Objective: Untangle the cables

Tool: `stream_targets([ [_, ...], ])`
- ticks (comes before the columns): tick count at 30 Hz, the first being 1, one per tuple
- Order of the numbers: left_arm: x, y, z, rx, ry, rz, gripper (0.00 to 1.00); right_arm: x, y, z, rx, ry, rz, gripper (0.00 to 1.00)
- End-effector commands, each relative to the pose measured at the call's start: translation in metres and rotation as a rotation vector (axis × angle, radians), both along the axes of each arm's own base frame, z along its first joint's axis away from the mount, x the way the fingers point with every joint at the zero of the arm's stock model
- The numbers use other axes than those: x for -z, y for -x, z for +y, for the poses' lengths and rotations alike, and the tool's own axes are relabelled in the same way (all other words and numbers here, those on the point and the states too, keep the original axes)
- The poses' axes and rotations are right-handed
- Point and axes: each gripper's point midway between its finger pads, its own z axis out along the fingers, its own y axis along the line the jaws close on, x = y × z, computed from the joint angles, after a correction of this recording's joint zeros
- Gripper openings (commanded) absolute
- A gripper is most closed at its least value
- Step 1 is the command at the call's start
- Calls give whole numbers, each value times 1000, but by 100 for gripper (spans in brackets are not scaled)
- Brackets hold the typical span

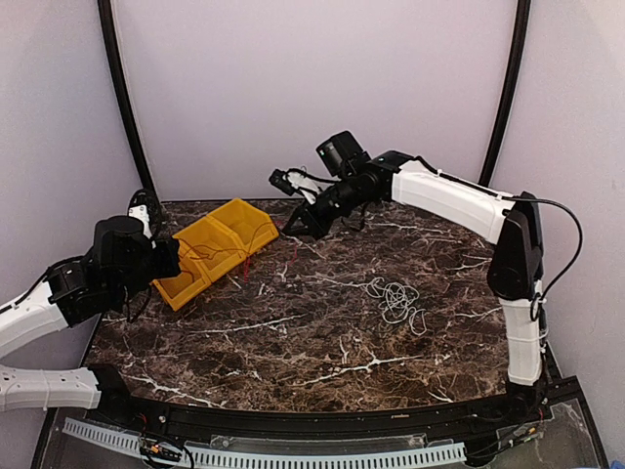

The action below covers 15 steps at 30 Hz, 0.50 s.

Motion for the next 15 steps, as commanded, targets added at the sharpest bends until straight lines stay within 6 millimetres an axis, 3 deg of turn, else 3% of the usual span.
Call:
stream_targets([
  [1,-41,-7,18,-44,-71,-75,0,-16,25,49,-106,-84,4,0],
  [7,-81,-14,35,-98,-89,-155,0,-12,48,110,-183,-164,-46,0],
  [15,-130,-20,57,-179,-168,-236,0,-21,39,157,-164,-335,-96,3],
])
